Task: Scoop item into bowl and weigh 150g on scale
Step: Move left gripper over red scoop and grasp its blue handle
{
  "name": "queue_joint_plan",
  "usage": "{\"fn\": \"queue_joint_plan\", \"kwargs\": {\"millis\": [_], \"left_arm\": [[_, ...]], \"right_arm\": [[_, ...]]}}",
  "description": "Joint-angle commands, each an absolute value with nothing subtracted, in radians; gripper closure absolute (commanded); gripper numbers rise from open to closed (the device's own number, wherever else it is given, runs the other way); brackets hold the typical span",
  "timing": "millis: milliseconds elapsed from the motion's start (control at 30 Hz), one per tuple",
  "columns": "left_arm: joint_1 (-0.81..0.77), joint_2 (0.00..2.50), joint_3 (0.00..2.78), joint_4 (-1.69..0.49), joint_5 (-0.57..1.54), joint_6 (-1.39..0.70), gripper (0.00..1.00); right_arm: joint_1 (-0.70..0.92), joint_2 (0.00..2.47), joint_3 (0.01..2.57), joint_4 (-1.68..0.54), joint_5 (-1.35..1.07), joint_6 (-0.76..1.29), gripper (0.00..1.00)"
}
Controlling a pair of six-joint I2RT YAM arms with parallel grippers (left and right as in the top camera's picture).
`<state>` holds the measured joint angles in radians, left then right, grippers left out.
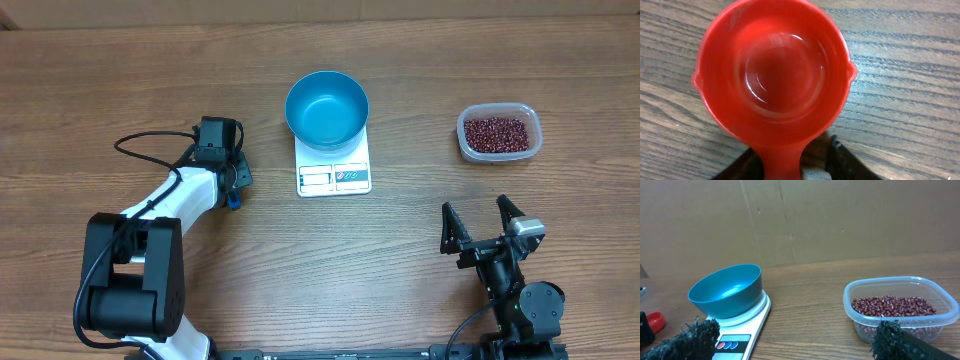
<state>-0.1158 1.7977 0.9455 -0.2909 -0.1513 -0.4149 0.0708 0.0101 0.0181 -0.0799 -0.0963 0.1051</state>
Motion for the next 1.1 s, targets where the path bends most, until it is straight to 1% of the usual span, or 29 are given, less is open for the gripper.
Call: {"fn": "queue_joint_plan", "kwargs": {"millis": [0,167,600,867,1000,1067], "left_arm": [[-0.111,1.814,0.970,-0.287,-0.161,-0.420,0.65],[-0.111,1.814,0.970,-0.287,-0.160,-0.428,0.71],[-0.111,1.814,0.970,-0.287,-0.160,-0.428,0.80],[-0.112,1.814,0.970,-0.288,-0.153,-0.430,0.89],[-0.111,1.814,0.970,-0.287,-0.129,-0.435,0.96],[-0.111,1.814,0.970,-0.287,-0.126,-0.435,0.96]], "right_arm": [[0.067,0.003,0.008,-0.077,-0.087,0.112,0.00],[0.067,0.003,0.008,-0.077,-0.087,0.112,0.00],[0.067,0.003,0.008,-0.077,-0.087,0.112,0.00],[0.067,0.003,0.008,-0.077,-0.087,0.112,0.00],[0.067,0.003,0.008,-0.077,-0.087,0.112,0.00],[0.067,0.003,0.008,-0.077,-0.087,0.112,0.00]]}}
